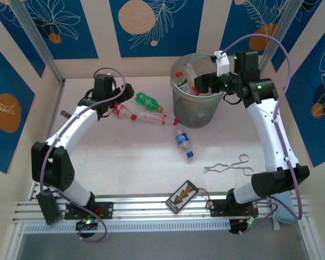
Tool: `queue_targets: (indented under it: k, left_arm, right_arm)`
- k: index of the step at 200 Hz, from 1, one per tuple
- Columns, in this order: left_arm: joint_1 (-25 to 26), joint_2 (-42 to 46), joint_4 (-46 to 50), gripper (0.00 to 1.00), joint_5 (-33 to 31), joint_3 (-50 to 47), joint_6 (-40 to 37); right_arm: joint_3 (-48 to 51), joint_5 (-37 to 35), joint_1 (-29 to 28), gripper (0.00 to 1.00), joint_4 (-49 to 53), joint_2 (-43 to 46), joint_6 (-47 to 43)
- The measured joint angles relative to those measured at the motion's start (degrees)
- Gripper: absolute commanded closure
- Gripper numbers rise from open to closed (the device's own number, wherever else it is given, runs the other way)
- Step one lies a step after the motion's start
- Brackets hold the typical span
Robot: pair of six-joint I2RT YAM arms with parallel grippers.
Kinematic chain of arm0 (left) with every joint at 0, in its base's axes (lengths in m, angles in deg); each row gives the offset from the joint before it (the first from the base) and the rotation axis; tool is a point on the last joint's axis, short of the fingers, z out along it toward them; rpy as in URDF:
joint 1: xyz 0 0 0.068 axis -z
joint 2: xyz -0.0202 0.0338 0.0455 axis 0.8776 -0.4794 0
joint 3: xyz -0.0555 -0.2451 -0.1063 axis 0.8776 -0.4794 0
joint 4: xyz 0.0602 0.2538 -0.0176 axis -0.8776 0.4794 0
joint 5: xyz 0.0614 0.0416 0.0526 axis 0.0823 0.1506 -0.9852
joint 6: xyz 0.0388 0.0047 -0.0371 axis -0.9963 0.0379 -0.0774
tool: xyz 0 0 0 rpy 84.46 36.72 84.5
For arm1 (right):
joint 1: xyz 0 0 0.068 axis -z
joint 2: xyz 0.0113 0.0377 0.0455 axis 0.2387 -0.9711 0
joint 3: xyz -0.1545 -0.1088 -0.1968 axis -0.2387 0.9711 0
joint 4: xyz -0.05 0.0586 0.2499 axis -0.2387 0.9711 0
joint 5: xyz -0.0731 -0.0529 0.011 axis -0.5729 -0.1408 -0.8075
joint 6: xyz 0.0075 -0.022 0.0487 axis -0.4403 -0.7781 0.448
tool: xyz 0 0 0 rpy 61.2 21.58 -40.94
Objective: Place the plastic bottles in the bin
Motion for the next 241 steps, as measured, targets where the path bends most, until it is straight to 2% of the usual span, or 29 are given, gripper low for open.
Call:
queue_targets:
  k: [30, 95, 161, 179, 214, 241]
  left_arm:
    - [-3.4, -4.0, -1.5, 0.05, -0.7, -1.7, 5.0]
    - [-4.1, -16.7, -7.8, 0.06, 0.9, -2.1, 15.1]
    - [-4.1, -19.8, -14.8, 0.14, 1.0, -5.8, 21.8]
    - [-4.1, -20.5, -16.1, 0.17, 1.1, -6.6, 22.4]
    - [-4.3, -21.5, -17.6, 0.33, 1.6, -7.6, 23.1]
    - [-4.5, -21.5, -19.1, 0.40, 1.7, -8.0, 23.5]
  right_arm:
    - [1.3, -1.3, 0.0, 0.11, -0.3, 0.9, 0.0]
    - [2.9, -2.3, 0.4, 0.11, 0.0, 1.7, 0.1]
    - [4.8, -2.5, 1.1, 0.11, -0.1, 3.8, 0.1]
    - [5.3, -2.6, 1.1, 0.11, 0.0, 3.8, 0.1]
    - [5.4, -2.9, 1.2, 0.11, 0.0, 3.8, 0.1]
    - [5.7, -3.1, 1.2, 0.12, -0.1, 3.8, 0.1]
